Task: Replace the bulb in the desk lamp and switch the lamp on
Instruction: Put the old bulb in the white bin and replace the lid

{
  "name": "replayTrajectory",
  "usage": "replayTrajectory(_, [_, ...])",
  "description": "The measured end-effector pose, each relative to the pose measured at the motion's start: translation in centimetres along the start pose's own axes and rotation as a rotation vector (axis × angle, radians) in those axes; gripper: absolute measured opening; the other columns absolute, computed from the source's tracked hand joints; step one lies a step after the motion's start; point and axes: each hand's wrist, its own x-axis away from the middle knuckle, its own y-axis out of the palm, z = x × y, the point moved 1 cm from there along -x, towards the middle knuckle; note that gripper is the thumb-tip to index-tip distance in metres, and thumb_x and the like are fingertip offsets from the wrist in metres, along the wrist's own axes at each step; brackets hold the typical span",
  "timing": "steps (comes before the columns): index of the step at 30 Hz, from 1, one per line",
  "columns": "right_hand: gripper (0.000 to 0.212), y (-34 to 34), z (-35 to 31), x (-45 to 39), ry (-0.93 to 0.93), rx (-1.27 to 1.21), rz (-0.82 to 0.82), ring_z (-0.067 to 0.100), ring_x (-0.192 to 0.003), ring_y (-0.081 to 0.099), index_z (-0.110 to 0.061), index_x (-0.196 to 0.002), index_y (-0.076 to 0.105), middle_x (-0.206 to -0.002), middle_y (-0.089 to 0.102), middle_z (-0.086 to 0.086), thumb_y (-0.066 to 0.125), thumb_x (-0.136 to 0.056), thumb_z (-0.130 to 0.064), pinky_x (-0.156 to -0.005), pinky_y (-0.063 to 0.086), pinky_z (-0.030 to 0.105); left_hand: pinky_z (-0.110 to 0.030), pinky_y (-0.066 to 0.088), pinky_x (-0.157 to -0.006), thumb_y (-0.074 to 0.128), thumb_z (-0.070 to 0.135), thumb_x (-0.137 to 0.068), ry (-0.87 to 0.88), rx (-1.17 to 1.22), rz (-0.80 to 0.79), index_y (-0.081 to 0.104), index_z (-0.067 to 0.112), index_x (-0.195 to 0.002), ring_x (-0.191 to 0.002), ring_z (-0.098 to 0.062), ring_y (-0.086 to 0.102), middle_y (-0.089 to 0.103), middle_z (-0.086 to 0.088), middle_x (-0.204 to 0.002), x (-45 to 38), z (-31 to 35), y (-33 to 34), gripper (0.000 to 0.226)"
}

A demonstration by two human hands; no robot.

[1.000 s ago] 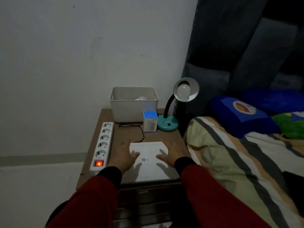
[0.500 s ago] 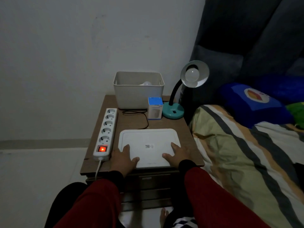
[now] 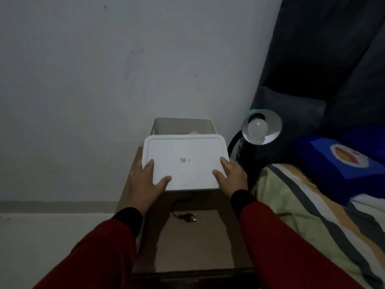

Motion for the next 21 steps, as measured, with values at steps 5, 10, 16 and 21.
replayTrajectory(5, [0.051,0.3,-1.9,-7.0,-0.028,-0.044,0.043,0.025,-0.134,0.037,-0.008,-0.139,0.042,-0.147,0.039,0.012,0.057,-0.092,-0.021,-0.108,0.026,0.022,-0.043,0.035,-0.109,0.062,0.051,-0.081,0.016,0.033,0.045,0.038,0.012,-0.143,-0.133,-0.036,0.033,0.038,-0.017,-0.144,-7.5,1.6,-1.4,0.077])
replayTrajectory(10, [0.052,0.7,-2.1,-13.3,-0.006,0.003,0.048,0.026,-0.129,0.043,-0.009,-0.140,0.042,-0.142,0.045,0.012,0.054,-0.093,-0.028,-0.104,0.031,0.023,-0.039,0.033,-0.108,0.060,0.048,-0.084,0.000,0.066,0.039,0.042,0.011,-0.140,-0.134,-0.034,0.033,0.040,-0.016,-0.143,-13.7,3.0,-0.8,0.069])
replayTrajectory(16, [0.047,2.6,-2.0,-18.1,-0.007,0.097,0.014,0.028,-0.124,0.047,-0.003,-0.134,0.047,-0.133,0.052,0.017,0.050,-0.095,-0.029,-0.098,0.034,0.027,-0.036,0.035,-0.101,0.055,0.038,-0.090,-0.046,0.116,0.069,0.056,0.006,-0.122,-0.124,-0.034,0.040,0.050,-0.017,-0.125,-17.5,2.8,1.4,0.045])
replayTrajectory(21, [0.044,3.9,-1.6,-19.7,0.022,0.146,0.023,0.031,-0.120,0.049,0.003,-0.125,0.053,-0.128,0.055,0.019,0.048,-0.096,-0.029,-0.096,0.038,0.028,-0.034,0.039,-0.092,0.052,0.040,-0.091,-0.039,0.067,0.036,0.061,0.004,-0.109,-0.115,-0.037,0.049,0.056,-0.020,-0.113,-19.5,1.6,2.7,0.041])
